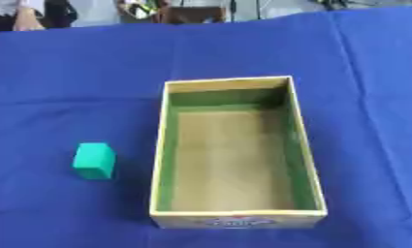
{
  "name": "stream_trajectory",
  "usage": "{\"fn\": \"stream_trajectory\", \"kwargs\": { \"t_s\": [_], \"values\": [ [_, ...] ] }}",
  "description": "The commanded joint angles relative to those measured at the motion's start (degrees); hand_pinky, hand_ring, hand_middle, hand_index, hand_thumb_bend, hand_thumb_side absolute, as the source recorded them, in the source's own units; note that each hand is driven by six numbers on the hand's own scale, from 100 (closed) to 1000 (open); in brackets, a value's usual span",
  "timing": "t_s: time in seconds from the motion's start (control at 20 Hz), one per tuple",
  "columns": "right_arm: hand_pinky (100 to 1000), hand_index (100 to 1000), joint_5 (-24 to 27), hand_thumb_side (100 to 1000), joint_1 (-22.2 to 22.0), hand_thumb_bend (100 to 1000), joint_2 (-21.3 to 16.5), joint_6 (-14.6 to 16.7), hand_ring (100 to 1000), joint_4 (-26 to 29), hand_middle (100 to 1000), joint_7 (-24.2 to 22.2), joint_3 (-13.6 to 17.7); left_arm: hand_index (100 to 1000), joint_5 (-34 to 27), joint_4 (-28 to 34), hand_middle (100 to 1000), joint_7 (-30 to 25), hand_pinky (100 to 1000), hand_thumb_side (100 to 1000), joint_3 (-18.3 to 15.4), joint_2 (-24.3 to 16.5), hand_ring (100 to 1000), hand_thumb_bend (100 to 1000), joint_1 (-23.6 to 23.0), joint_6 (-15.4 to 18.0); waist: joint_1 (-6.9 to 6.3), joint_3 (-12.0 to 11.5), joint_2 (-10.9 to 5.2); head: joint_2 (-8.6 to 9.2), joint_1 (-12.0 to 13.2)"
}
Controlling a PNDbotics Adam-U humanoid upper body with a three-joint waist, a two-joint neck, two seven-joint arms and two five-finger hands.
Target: Pick up objects on the table and place them in the box.
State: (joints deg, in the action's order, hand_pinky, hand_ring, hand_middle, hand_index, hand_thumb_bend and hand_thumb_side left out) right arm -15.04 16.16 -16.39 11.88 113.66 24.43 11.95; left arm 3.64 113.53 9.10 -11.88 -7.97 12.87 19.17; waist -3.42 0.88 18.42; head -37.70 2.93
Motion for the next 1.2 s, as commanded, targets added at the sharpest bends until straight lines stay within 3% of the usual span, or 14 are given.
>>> {"fn": "stream_trajectory", "kwargs": {
  "t_s": [0.05, 0.4, 0.55, 0.65, 0.9, 1.05, 1.2],
  "values": [
    [721, 768, 0.05, 775, 0.54, 100, -0.50, 0.24, 824, 0.93, 631, -0.28, 0.02, 710, 0.39, 1.06, 488, -0.28, 310, 1000, -0.35, -0.26, 438, 100, 0.25, 0.05, 0.16, 0.04, -0.78, 0.16, -0.10],
    [720, 768, 0.10, 778, 0.53, 100, -0.64, 0.18, 823, 0.93, 631, -0.40, -0.04, 714, 0.46, 1.06, 494, -0.42, 306, 1000, -0.32, -1.00, 442, 100, 0.32, -0.10, 0.23, 0.01, -0.80, 0.05, -0.35],
    [721, 768, 0.16, 777, 0.39, 100, -0.78, 0.15, 823, 0.93, 631, -0.43, -0.06, 727, 1.89, 1.06, 514, -0.65, 278, 1000, -0.56, -4.62, 449, 100, 0.75, -0.76, 0.19, -0.13, -0.96, 0.05, -0.35],
    [721, 768, 0.17, 777, 0.25, 100, -0.86, 0.10, 824, 0.93, 630, -0.51, -0.12, 775, 5.83, 1.06, 566, -1.94, 279, 1000, -1.02, -9.66, 475, 100, 1.55, -3.80, 0.05, -0.21, -1.10, 0.07, -0.32],
    [721, 768, 0.23, 778, 0.29, 100, -1.03, 0.03, 824, 0.93, 630, -0.76, -0.32, 884, 23.03, 1.06, 674, -13.92, 340, 1000, 0.32, -23.14, 569, 100, 4.48, -12.53, -0.27, 0.17, -1.19, 0.69, -0.11],
    [722, 768, 0.32, 778, 0.36, 100, -1.16, 0.04, 825, 0.93, 630, -1.00, -0.54, 920, 30.99, 0.14, 724, -23.70, 389, 1000, 3.34, -30.13, 624, 100, 5.96, -12.72, -0.50, 0.35, -1.21, 0.83, 0.16],
    [722, 769, 0.40, 777, 0.33, 100, -1.26, 0.02, 826, 0.93, 630, -1.24, -0.71, 942, 33.65, -2.29, 754, -31.38, 425, 1000, 6.37, -34.79, 660, 197, 8.09, -10.71, -0.72, 0.53, -1.23, 0.97, 0.40]
  ]
}}
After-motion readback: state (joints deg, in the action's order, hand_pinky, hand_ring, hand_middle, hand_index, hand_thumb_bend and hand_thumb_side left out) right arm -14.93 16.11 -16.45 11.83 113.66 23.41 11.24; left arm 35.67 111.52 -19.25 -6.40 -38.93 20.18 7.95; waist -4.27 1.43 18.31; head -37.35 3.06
